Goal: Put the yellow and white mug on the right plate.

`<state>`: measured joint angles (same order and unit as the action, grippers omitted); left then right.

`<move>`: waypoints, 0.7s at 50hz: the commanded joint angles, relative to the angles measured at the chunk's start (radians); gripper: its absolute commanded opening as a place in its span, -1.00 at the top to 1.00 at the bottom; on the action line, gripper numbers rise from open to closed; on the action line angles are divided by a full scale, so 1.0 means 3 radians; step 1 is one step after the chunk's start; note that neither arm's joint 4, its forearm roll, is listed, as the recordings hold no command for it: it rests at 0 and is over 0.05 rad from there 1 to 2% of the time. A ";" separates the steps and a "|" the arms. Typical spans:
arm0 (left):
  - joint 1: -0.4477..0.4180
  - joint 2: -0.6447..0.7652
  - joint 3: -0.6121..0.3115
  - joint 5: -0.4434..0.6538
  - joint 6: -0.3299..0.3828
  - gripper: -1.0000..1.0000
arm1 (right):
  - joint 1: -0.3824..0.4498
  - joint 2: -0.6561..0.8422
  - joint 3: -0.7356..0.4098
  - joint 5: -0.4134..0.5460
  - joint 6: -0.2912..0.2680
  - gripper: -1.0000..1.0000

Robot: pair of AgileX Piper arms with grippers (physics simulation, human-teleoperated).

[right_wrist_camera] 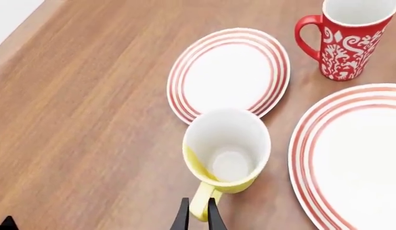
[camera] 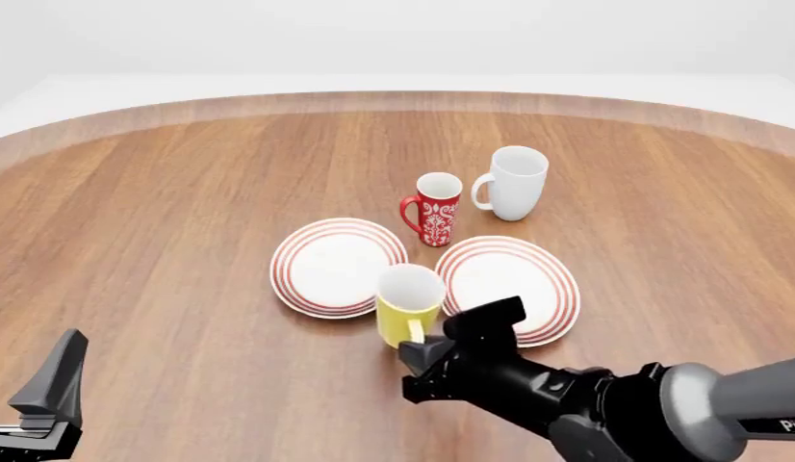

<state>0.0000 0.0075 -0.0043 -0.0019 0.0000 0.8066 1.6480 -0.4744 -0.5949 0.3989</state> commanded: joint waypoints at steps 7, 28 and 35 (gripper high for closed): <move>0.0000 0.0000 0.0000 0.0000 0.0000 -1.00 | -0.0068 -0.0266 -0.0089 0.0269 -0.0117 1.00; 0.0000 0.0000 0.0000 0.0000 0.0000 -1.00 | -0.0591 -0.0531 0.0080 0.0317 -0.0472 1.00; 0.0000 0.0000 0.0000 0.0000 0.0000 -1.00 | -0.0688 -0.0555 0.0124 0.0316 -0.0512 1.00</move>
<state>0.0000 0.0075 -0.0043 -0.0019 0.0000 0.6516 1.5057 -0.4528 -0.5030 0.2657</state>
